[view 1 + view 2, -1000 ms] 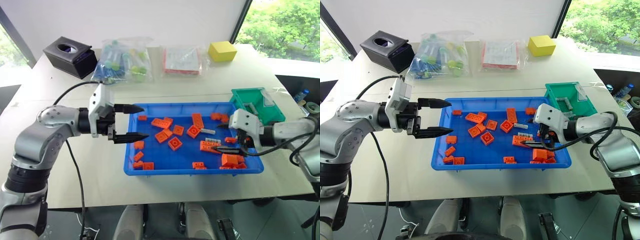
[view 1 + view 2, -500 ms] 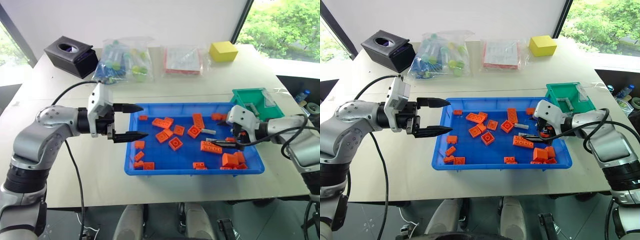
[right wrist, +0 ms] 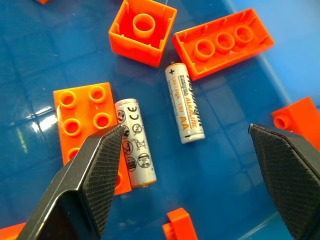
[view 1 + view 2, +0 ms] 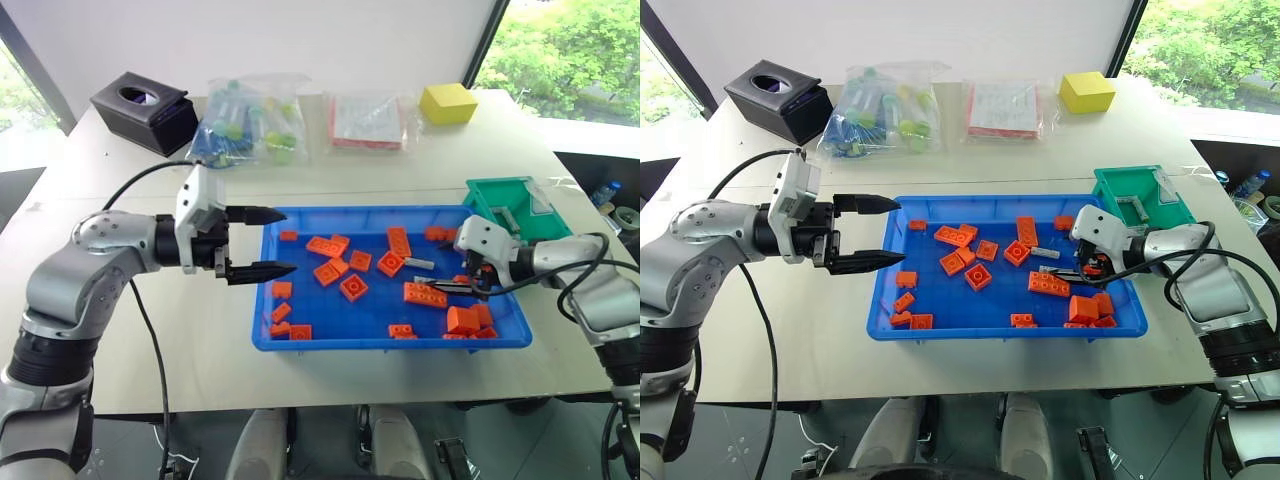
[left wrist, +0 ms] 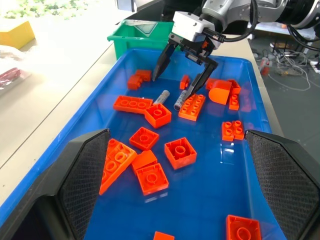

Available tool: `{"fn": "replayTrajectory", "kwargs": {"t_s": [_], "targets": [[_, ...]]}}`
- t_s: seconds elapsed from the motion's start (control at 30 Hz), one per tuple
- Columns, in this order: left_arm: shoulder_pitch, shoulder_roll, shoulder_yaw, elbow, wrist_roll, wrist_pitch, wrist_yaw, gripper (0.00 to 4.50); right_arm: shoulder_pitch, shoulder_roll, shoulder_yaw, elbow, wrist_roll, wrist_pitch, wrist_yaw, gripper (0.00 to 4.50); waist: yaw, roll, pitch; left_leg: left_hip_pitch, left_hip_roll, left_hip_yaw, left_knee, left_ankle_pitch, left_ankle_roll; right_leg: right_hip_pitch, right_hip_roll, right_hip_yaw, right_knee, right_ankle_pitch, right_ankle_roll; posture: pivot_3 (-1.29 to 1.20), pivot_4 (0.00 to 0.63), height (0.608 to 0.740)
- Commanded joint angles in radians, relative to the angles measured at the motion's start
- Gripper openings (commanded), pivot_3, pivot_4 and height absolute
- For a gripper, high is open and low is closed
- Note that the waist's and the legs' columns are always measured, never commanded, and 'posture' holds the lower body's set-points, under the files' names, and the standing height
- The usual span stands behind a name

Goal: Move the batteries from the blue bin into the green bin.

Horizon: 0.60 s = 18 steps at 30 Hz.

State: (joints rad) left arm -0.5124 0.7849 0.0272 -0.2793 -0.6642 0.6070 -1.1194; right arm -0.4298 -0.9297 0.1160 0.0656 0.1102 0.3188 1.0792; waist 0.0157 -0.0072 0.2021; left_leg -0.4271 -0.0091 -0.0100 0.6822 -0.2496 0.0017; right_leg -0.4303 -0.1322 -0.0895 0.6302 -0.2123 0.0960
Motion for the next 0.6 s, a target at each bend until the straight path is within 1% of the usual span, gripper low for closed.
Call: {"fn": "replayTrajectory", "kwargs": {"t_s": [0.03,0.3,0.33,0.4,0.47,0.53,0.6], "targets": [[-0.024,0.007,0.025,-0.016,-0.008,-0.008,-0.002,4.5,-0.002,-0.025,0.02,-0.005,-0.061,-0.007,-0.008,4.1,0.0,0.0,0.0,0.0,0.0,0.0,0.0,0.0,0.0,0.0,0.0,0.0,0.0,0.0,0.0,0.0,0.15,0.692],[-0.013,0.008,0.027,-0.016,-0.005,-0.018,-0.008,4.5,0.039,-0.062,0.032,-0.222,-0.058,0.148,0.03,4.1,-0.002,0.0,0.0,0.0,0.0,0.0,0.0,0.0,0.0,0.0,0.0,0.0,0.0,0.0,0.0,0.0,0.15,0.692],[-0.012,0.007,0.027,-0.016,-0.004,-0.019,-0.009,4.5,0.045,-0.067,0.033,-0.235,-0.064,0.157,0.03,3.87,-0.002,0.0,0.0,0.0,0.0,0.0,0.0,0.0,0.0,0.0,0.0,0.0,0.0,0.0,0.0,0.0,0.15,0.692],[-0.01,0.007,0.027,-0.014,-0.003,-0.022,-0.01,4.5,0.055,-0.074,0.034,-0.255,-0.071,0.171,0.033,3.31,-0.002,0.0,0.0,0.0,0.0,0.0,0.0,0.0,0.0,0.0,0.0,0.0,0.0,0.0,0.0,0.0,0.15,0.692],[-0.009,0.006,0.027,-0.013,-0.001,-0.025,-0.011,4.5,0.064,-0.077,0.031,-0.273,-0.066,0.188,0.036,2.35,-0.002,0.0,0.0,0.0,0.0,0.0,0.0,0.0,0.0,0.0,0.0,0.0,0.0,0.0,0.0,0.0,0.15,0.692],[-0.008,0.004,0.026,-0.012,0.0,-0.028,-0.012,4.5,0.065,-0.072,0.029,-0.282,-0.058,0.208,0.032,1.23,-0.002,0.0,0.0,0.0,0.0,0.0,0.0,0.0,0.0,0.0,0.0,0.0,0.0,0.0,0.0,0.0,0.15,0.692],[-0.009,0.002,0.024,-0.011,0.002,-0.03,-0.012,4.5,0.059,-0.06,0.027,-0.276,-0.054,0.22,0.023,0.23,-0.002,0.0,0.0,0.0,0.001,0.0,0.0,0.0,0.0,0.0,0.0,0.0,0.0,0.0,0.0,0.0,0.15,0.692]]}}
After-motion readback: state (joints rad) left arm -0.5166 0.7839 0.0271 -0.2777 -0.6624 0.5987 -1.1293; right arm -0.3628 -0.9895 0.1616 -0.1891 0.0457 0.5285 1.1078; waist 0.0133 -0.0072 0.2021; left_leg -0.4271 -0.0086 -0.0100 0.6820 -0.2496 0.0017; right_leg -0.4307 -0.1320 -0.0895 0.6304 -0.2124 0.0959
